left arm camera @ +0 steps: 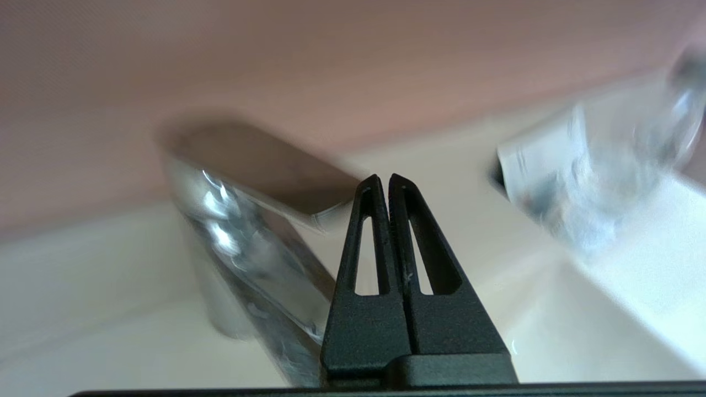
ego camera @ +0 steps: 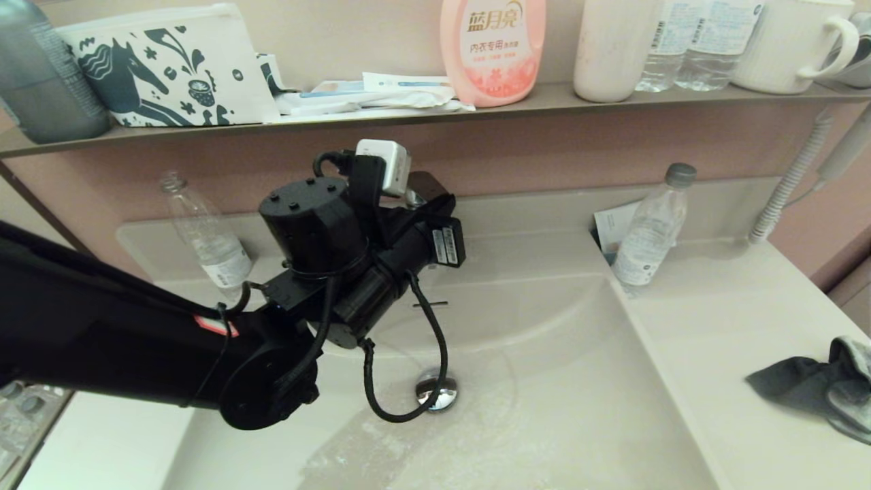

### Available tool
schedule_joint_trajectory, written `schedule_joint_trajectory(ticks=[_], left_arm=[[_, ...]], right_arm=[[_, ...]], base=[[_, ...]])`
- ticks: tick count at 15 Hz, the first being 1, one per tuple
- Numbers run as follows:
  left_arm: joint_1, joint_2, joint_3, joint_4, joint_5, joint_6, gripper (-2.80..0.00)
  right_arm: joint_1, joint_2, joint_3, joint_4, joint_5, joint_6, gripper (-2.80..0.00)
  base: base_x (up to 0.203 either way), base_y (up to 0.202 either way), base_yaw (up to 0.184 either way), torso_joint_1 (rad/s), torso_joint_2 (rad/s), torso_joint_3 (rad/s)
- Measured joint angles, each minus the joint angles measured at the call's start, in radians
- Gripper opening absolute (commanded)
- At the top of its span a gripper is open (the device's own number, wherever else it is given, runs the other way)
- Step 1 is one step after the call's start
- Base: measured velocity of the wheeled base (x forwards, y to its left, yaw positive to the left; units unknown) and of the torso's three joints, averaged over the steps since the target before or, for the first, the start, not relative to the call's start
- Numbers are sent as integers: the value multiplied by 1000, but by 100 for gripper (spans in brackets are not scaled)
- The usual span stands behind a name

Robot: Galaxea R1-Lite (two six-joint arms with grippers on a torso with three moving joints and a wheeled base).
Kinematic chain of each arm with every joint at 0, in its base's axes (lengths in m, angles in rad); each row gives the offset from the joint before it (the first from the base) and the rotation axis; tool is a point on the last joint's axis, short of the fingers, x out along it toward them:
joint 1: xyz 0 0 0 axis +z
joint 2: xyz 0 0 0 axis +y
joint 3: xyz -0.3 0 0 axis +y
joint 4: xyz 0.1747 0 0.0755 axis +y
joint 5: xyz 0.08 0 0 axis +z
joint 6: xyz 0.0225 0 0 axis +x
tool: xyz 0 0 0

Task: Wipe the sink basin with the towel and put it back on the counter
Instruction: Turn off the faucet, then pick up the cloth

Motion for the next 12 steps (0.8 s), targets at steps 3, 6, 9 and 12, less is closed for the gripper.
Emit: schedule_joint_trajectory(ticks=[3,6,9,12], left_arm=[[-13,-97,97,-9,-1,0,-280],[-26,-246,285,-12,-3,0,-280],[-24,-441,511,-11,-6,-3,-280],[84,-661,664,-9,-31,3,-280]], right_arm=[[-1,0,0,0,0,0,-280],[0,0,0,0,0,0,-280],[0,0,0,0,0,0,-280],[0,0,0,0,0,0,-280]], base=[[0,0,0,0,0,0],[0,0,0,0,0,0],[0,0,0,0,0,0],[0,0,0,0,0,0]])
